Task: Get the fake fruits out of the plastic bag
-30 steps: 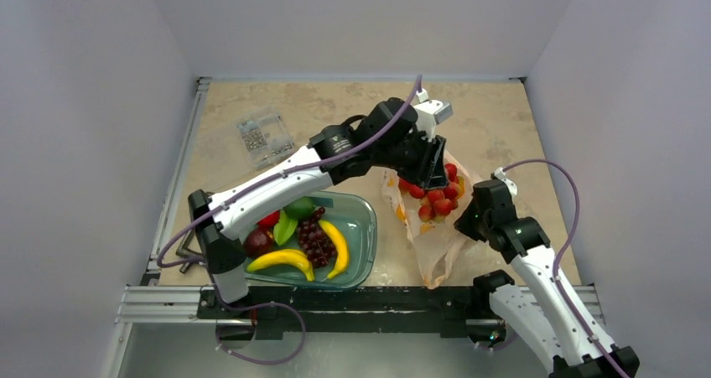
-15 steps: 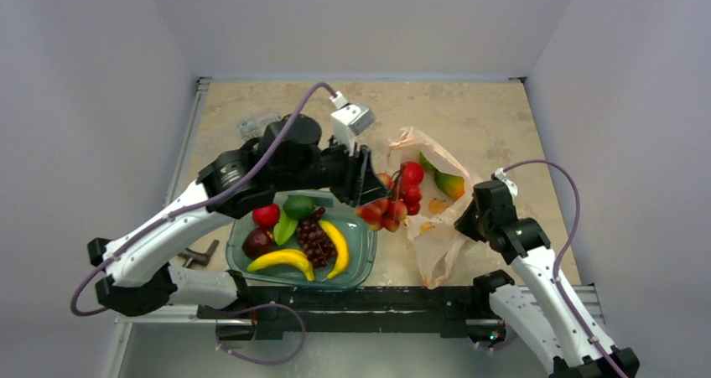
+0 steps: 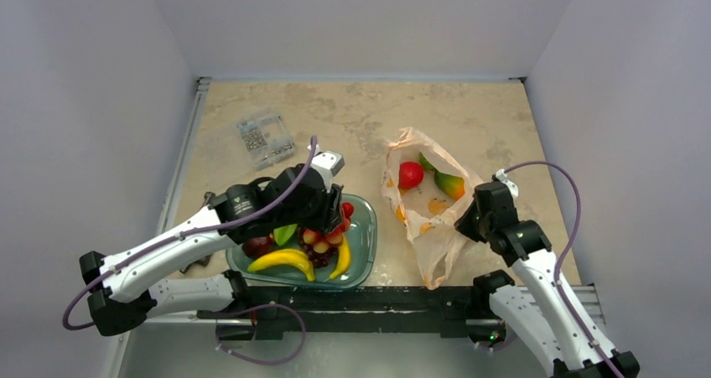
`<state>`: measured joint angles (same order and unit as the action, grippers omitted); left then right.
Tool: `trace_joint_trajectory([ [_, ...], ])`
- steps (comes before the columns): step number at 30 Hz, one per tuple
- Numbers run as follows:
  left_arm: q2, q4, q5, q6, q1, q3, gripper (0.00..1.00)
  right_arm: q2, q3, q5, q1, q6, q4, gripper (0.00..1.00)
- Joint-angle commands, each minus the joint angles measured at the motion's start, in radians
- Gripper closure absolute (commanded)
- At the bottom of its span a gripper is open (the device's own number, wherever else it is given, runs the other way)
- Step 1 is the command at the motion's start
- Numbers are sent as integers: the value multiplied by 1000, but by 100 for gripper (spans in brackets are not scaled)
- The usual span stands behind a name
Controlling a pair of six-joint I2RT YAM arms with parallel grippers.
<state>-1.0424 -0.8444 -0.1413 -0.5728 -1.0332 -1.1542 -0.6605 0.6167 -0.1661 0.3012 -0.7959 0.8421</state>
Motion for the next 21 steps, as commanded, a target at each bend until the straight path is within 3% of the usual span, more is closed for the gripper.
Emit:
trace_joint_trajectory([
  [1,-41,80,-50,-64,13,17,100,11,-6,-17,4,-2,-27,100],
  [8,-93,88,-72,-93,15,7,100,22,-6,-13,4,1,-27,100],
  [21,-54,123,-24,-95,15,130,100,21,-8,-7,4,4,-34,100],
])
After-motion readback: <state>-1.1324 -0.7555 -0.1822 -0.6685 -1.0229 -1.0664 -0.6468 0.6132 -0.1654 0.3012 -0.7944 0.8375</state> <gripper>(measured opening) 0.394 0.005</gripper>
